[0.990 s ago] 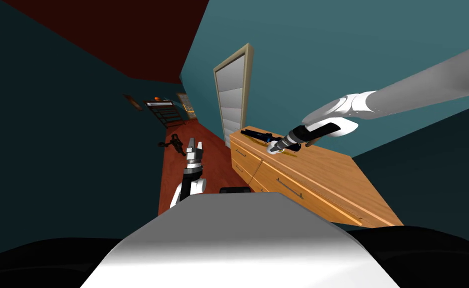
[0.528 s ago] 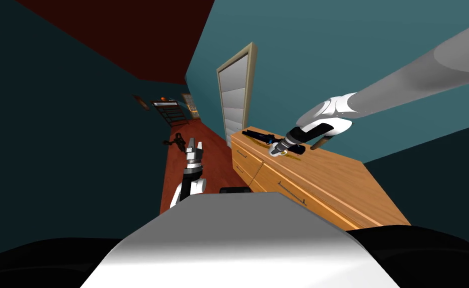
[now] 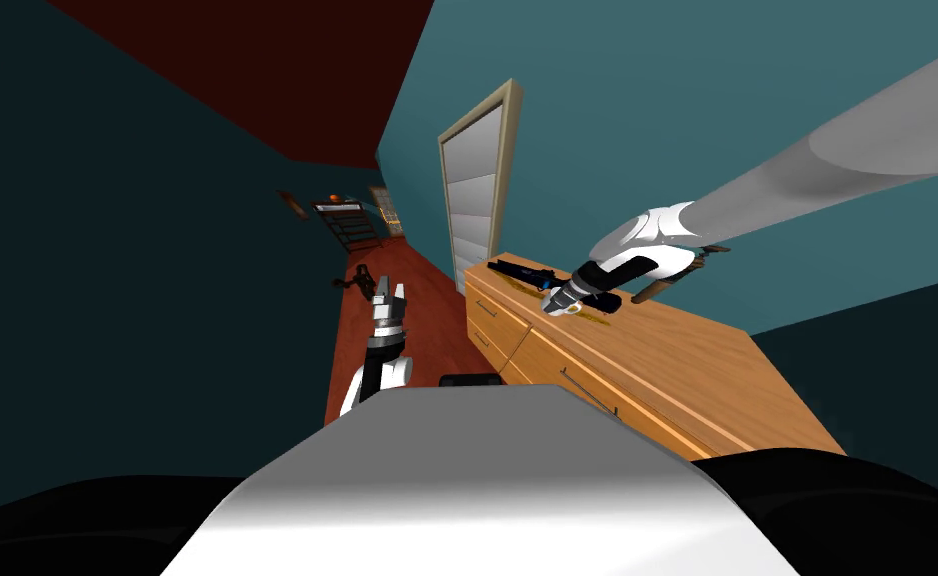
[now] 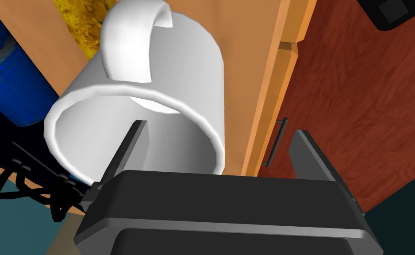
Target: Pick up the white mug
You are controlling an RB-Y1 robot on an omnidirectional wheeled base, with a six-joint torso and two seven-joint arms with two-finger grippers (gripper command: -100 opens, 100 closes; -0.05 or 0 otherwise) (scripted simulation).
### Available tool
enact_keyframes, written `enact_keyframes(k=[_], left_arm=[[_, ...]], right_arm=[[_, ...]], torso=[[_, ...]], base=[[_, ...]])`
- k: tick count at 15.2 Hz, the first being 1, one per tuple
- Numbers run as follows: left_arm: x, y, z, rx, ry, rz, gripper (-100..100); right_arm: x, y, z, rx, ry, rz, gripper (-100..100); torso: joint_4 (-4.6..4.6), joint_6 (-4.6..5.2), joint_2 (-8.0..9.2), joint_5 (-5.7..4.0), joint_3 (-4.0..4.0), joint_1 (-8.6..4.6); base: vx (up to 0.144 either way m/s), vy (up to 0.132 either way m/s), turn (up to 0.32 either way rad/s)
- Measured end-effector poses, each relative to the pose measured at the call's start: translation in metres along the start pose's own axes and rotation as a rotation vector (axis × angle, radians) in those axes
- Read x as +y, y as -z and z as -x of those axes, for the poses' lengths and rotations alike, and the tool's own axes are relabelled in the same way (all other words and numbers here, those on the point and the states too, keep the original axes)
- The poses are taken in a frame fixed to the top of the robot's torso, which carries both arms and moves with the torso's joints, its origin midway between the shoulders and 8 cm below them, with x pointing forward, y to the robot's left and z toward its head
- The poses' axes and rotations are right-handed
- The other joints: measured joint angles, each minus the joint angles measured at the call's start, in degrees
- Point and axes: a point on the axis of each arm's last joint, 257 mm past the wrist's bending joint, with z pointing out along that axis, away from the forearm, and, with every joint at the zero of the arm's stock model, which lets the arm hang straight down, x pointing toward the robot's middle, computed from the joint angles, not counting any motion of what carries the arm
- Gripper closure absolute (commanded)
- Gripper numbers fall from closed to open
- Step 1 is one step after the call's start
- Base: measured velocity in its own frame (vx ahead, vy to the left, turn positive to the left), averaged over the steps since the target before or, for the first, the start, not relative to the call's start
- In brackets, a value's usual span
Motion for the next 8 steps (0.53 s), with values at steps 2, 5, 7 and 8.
enact_keyframes(k=[2, 5, 7, 8], left_arm=[[0.0, 0.0, 0.0, 0.0, 0.0, 0.0, 0], [0.0, 0.0, 0.0, 0.0, 0.0, 0.0, 0], [0.0, 0.0, 0.0, 0.0, 0.0, 0.0, 0], [0.0, 0.0, 0.0, 0.0, 0.0, 0.0, 0]], right_arm=[[-0.0001, 0.0, 0.0001, 0.0, 0.0, 0.0, 100], [-0.0011, 0.0005, 0.0007, -0.002, -0.002, -0.003, 100], [0.0023, 0.0061, 0.0046, -0.001, 0.005, -0.001, 100], [0.0031, 0.009, 0.0078, 0.0, 0.008, 0.001, 100]], torso=[[0.01, 0.0, 0.01, -0.01, 0.01, -0.05], [-0.04, -0.03, 0.02, -0.01, -0.01, 0.01], [-0.01, -0.02, 0.08, 0.01, 0.03, -0.03], [0.0, -0.04, 0.08, 0.02, 0.04, -0.04]], base=[[0.0, 0.0, 0.0], [-0.001, -0.005, -0.017], [-0.003, -0.029, -0.069], [0.001, -0.019, -0.014]])
